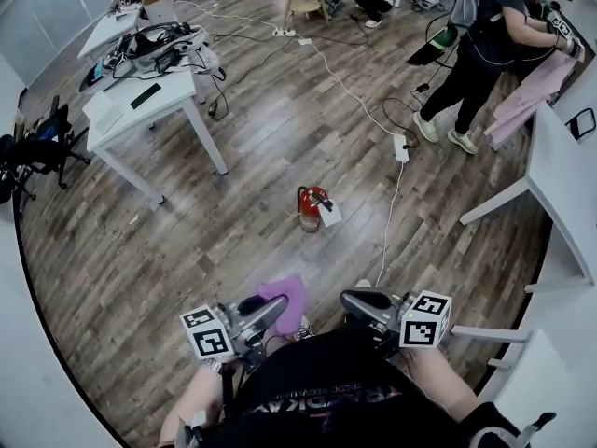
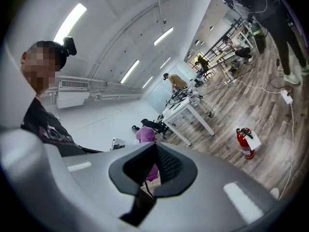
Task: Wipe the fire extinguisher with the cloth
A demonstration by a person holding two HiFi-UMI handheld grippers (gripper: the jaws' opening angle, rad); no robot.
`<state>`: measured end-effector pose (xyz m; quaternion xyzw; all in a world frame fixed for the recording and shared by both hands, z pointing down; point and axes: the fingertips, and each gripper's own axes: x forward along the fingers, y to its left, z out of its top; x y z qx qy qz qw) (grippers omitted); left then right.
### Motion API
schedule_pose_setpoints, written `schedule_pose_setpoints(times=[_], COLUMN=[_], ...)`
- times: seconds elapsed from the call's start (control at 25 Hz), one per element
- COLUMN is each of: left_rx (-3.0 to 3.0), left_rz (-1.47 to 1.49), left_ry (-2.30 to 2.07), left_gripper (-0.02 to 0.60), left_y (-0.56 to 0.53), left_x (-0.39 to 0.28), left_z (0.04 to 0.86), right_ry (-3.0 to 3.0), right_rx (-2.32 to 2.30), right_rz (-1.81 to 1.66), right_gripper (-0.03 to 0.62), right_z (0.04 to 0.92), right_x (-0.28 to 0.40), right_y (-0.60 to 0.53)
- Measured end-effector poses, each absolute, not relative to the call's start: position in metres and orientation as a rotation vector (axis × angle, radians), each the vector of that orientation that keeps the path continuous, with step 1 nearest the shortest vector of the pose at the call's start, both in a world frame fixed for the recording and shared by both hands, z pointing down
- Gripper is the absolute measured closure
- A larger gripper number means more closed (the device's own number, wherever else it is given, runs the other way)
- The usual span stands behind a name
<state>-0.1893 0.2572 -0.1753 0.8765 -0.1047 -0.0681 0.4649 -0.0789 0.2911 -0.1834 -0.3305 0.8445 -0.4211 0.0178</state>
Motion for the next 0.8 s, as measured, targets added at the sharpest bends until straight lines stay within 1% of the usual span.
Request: schedule_pose_setpoints(times=[0.8], left_rx=[2.155], left_rz=[-0.188], left_ry=[-0.272], left_gripper=[0.491], left_y=[0.2502], left_x=[-0.1909], left_z=[-0.1790], right_ry=[2.608], right_rx=[-1.034], right_rz=[-1.313], right_gripper=[0.592], right_z=[-0.1852], right_x=[-0.0808], right_y=[0.2910])
